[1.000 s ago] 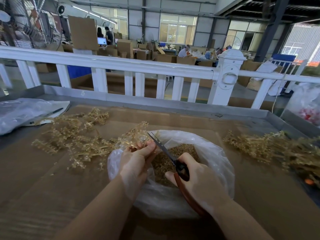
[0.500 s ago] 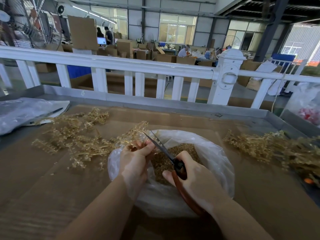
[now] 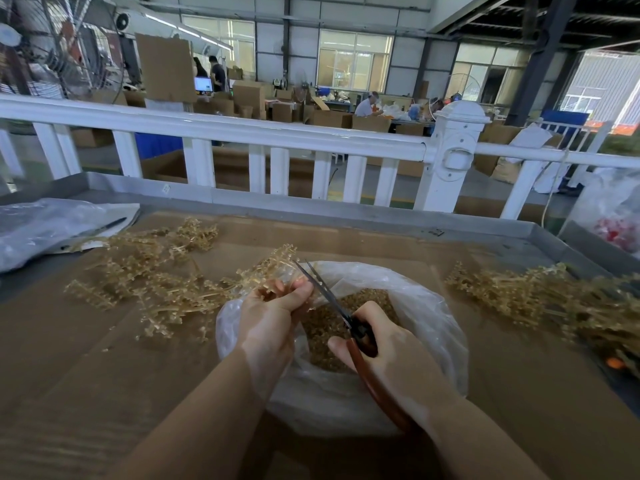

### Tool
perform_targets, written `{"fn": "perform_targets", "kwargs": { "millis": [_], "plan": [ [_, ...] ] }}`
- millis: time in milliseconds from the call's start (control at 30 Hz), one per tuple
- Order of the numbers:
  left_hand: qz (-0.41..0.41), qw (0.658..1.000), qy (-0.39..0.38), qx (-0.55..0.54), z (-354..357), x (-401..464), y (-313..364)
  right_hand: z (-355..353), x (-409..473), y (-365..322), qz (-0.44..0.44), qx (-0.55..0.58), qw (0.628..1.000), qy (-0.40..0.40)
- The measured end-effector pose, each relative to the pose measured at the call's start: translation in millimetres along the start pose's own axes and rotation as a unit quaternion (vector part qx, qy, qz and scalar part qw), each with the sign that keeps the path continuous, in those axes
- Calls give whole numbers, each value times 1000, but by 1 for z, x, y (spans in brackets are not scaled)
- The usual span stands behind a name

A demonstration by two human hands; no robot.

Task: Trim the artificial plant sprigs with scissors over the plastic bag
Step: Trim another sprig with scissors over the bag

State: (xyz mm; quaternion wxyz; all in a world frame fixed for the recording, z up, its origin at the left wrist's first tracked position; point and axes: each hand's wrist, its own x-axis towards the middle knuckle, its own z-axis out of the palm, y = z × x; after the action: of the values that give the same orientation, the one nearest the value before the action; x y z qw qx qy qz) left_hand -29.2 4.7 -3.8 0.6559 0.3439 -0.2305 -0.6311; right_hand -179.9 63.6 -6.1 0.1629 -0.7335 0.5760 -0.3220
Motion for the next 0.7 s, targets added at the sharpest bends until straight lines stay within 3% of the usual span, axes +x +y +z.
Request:
{"fn": "perform_targets", "kwargs": {
  "millis": [700],
  "plan": [
    [-20, 999, -28, 5, -3, 3, -1, -1, -2, 0, -14, -7, 999, 28]
  ]
}}
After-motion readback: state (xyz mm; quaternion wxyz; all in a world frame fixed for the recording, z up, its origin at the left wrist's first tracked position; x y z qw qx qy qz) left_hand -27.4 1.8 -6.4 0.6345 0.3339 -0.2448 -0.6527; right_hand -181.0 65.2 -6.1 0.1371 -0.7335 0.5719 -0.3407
